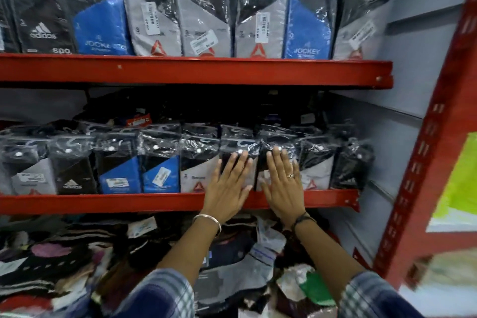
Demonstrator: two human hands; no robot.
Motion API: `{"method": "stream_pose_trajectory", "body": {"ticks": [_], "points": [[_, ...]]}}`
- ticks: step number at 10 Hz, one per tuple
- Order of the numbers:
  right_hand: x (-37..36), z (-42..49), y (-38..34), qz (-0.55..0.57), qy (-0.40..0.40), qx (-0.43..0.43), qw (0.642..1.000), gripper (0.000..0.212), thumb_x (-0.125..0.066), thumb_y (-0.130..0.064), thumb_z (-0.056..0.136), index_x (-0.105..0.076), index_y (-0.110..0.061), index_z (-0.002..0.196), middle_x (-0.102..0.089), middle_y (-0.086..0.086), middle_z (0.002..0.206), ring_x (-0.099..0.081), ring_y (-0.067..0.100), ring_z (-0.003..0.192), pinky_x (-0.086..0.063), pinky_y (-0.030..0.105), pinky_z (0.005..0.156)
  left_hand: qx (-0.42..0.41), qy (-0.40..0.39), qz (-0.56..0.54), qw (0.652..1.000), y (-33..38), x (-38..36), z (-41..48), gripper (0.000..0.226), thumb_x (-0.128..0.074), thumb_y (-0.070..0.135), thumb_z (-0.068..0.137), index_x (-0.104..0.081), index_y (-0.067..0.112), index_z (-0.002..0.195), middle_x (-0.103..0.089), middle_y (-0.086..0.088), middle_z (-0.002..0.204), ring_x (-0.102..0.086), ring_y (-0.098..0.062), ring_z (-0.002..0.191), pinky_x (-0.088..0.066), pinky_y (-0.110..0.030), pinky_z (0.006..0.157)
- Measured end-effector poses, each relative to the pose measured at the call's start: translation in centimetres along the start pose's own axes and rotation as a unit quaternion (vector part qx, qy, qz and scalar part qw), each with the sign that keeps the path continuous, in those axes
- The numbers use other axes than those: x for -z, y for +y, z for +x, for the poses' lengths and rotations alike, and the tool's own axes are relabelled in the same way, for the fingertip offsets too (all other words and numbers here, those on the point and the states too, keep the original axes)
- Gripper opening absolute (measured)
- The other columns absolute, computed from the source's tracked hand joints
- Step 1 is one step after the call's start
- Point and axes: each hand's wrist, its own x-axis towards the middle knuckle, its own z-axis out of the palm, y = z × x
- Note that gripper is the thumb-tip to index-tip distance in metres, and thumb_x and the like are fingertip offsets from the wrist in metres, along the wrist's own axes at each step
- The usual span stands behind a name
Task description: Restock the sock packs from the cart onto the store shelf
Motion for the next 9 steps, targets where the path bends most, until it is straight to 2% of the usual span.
{"method": "stream_pose_trajectory", "body": {"ticks": [1, 3, 5, 7, 8, 9], "points": [[-1.4, 0.7, 0.7, -0.009, -0.011, 0.018, 1.000, 0.065, -0.025, -0.044, 0.097, 0.003, -0.016, 0.148, 0.023, -0.001, 0.156, 0.013, 0.016, 0.144, 0.010, 0.037, 0.118, 0.004, 0.009, 0.019, 1.000, 0.1, -1.4, 0.5, 0.065, -0.031, 0.045, 0.095, -0.008, 0.016, 0.149, 0.015, -0.004, 0.156, 0.006, -0.023, 0.143, -0.002, -0.050, 0.115], [-4.0, 0.4, 1.2, -0.022, 0.001, 0.037, 0.999, 0.061, -0.010, -0.050, 0.098, 0.005, -0.017, 0.148, 0.022, -0.002, 0.156, 0.016, 0.016, 0.143, 0.008, 0.039, 0.116, -0.029, 0.023, 0.052, 0.998, -1.1, -3.2, 0.2, 0.068, -0.028, 0.049, 0.093, -0.002, 0.019, 0.149, 0.015, -0.004, 0.156, 0.007, -0.022, 0.143, 0.007, -0.047, 0.115], [-5.0, 0.5, 1.1, -0.019, 0.011, 0.048, 0.999, 0.061, -0.017, -0.045, 0.098, 0.001, -0.017, 0.149, 0.018, -0.004, 0.157, 0.013, 0.015, 0.144, 0.008, 0.039, 0.116, -0.032, 0.027, 0.053, 0.998, -1.2, -3.8, 0.3, 0.069, -0.029, 0.050, 0.092, -0.006, 0.017, 0.149, 0.014, -0.004, 0.157, 0.006, -0.023, 0.143, 0.007, -0.046, 0.115], [-3.8, 0.0, 0.6, 0.027, 0.013, 0.036, 0.999, 0.064, -0.026, -0.043, 0.096, -0.001, -0.017, 0.149, 0.017, -0.004, 0.158, 0.007, 0.016, 0.145, 0.008, 0.037, 0.118, -0.011, -0.012, 0.021, 1.000, -0.7, -2.0, -0.1, 0.065, -0.026, 0.046, 0.095, -0.004, 0.017, 0.149, 0.012, -0.002, 0.157, 0.002, -0.022, 0.144, 0.003, -0.046, 0.115], [-1.3, -0.9, -0.8, 0.162, 0.075, 0.030, 0.983, 0.061, -0.027, -0.041, 0.098, -0.003, -0.019, 0.149, 0.011, -0.007, 0.158, -0.002, 0.016, 0.146, 0.003, 0.037, 0.119, -0.020, 0.009, -0.041, 0.999, -0.6, 0.9, -1.0, 0.059, -0.017, 0.041, 0.098, -0.002, 0.015, 0.149, 0.010, 0.001, 0.157, -0.001, -0.019, 0.144, 0.005, -0.043, 0.116], [2.4, 1.9, -2.2, 0.186, 0.145, 0.055, 0.970, 0.057, -0.026, -0.039, 0.100, -0.005, -0.020, 0.149, 0.009, -0.010, 0.158, -0.006, 0.016, 0.145, -0.002, 0.041, 0.119, -0.003, 0.060, -0.066, 0.996, -2.1, 4.1, 0.2, 0.057, -0.013, 0.039, 0.098, 0.002, 0.016, 0.148, 0.013, 0.003, 0.157, 0.001, -0.017, 0.144, 0.006, -0.043, 0.115]]}}
